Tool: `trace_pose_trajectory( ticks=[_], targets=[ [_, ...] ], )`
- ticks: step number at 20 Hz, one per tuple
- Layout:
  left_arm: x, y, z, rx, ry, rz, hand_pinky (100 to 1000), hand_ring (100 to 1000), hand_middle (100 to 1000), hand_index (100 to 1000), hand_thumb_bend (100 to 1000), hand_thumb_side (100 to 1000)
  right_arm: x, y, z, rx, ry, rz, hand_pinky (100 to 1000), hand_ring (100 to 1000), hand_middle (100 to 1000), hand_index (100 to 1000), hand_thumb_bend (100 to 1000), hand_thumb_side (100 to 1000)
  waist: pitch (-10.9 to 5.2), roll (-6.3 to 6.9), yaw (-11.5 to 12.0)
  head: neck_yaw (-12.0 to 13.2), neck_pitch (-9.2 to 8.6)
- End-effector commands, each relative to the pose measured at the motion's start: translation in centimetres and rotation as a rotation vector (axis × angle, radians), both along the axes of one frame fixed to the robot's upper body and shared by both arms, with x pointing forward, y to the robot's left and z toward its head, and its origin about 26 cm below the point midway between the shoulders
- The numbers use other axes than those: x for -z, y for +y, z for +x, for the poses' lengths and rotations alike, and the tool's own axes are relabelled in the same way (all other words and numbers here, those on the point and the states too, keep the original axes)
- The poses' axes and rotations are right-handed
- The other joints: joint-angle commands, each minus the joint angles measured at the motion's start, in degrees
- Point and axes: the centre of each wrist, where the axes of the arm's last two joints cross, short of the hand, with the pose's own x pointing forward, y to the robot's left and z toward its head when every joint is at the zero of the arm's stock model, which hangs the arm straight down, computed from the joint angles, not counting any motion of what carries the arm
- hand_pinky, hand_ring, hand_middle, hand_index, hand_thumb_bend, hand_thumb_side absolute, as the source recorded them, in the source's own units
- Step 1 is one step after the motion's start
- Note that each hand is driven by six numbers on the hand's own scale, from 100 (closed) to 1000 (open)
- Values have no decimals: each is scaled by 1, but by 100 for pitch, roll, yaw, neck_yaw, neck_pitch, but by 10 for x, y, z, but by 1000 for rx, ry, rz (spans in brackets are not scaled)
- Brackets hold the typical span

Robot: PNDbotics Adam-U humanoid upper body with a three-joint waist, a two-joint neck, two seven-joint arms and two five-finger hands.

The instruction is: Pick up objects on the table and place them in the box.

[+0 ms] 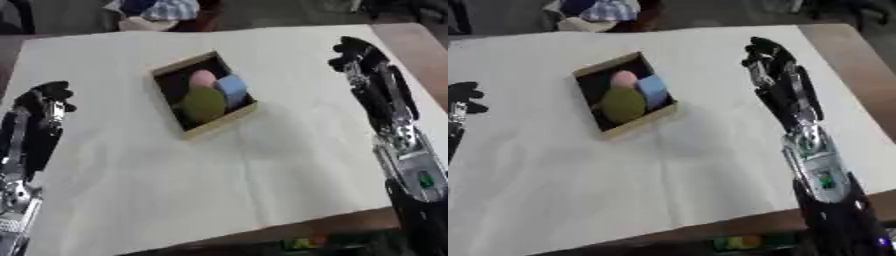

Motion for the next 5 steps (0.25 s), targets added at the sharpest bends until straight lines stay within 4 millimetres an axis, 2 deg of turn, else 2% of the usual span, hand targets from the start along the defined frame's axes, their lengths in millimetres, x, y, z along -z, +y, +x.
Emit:
trace_pose_trajectory(
  ticks=[1, 5],
  targets=[
    [-1, -2, 0, -5, -25, -31, 711, 598, 637, 775, 100, 867, -7, -1, -4, 4, -21, 36, 774, 702, 735, 843, 100, 660, 4, 77, 0, 25, -14],
    [6, -5, 0, -13, -18, -66, 706, 588, 623, 768, 100, 884, -3, -1, -6, 5, -5, 59, 773, 698, 728, 839, 100, 656, 3, 67, 11, 25, -14]
  ],
)
